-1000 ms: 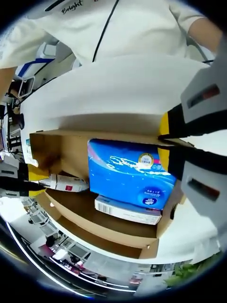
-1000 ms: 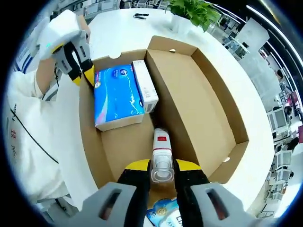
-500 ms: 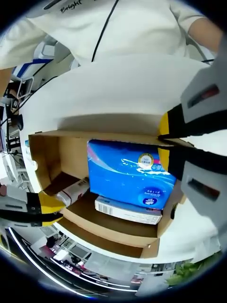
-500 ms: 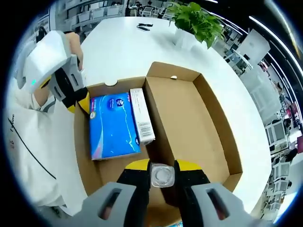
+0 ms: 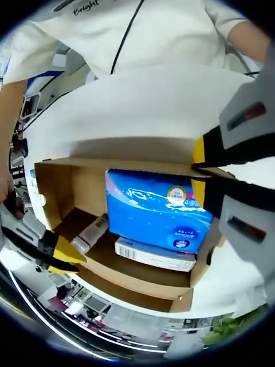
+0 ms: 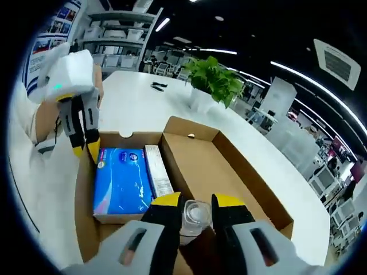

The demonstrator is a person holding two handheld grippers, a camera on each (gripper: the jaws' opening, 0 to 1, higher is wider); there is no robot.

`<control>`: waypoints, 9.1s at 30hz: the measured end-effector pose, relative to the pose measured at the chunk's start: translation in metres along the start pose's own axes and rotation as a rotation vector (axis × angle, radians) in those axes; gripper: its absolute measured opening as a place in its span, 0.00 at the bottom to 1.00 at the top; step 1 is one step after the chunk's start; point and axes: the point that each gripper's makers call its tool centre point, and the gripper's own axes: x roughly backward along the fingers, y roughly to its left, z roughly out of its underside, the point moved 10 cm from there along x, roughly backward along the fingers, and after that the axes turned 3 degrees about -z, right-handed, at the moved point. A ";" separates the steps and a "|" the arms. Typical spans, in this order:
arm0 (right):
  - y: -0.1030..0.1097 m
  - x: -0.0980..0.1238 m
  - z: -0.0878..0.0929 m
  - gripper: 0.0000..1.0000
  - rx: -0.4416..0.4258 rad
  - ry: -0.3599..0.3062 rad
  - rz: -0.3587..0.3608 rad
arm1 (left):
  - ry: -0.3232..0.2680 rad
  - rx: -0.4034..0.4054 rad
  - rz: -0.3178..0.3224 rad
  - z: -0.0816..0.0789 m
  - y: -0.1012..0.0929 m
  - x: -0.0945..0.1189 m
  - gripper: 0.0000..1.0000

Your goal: Operate the shoe box by opening the lid, removing the specified soft item, and placing it in the target area until the item is outside and the box remains undamaged.

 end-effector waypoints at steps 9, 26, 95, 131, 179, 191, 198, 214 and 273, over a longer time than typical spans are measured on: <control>-0.011 0.003 0.015 0.20 -0.225 -0.139 0.043 | -0.003 0.008 0.000 0.000 0.001 0.000 0.06; -0.010 0.007 0.025 0.40 -0.158 -0.190 0.073 | -0.001 0.007 -0.002 0.000 0.000 0.000 0.06; 0.022 0.085 0.004 0.19 -0.477 -0.294 0.342 | 0.002 0.002 0.004 0.001 0.000 0.000 0.06; 0.045 0.189 -0.007 0.19 -0.443 -0.420 0.458 | 0.019 0.038 0.013 -0.001 0.000 -0.001 0.05; 0.025 0.281 0.087 0.19 -0.421 -0.235 0.939 | 0.028 0.026 0.023 -0.002 0.001 -0.001 0.05; 0.006 0.277 0.136 0.19 -0.461 -0.232 0.993 | 0.038 0.029 0.028 -0.003 0.002 -0.001 0.05; 0.000 0.267 0.160 0.19 -0.546 -0.189 0.967 | 0.040 0.032 0.028 -0.003 0.002 -0.001 0.05; -0.001 0.252 0.181 0.19 -0.579 -0.125 0.938 | 0.041 0.039 0.023 -0.002 0.001 -0.002 0.05; -0.001 0.249 0.163 0.57 -0.487 -0.140 0.922 | 0.038 0.039 0.016 -0.002 0.001 -0.001 0.06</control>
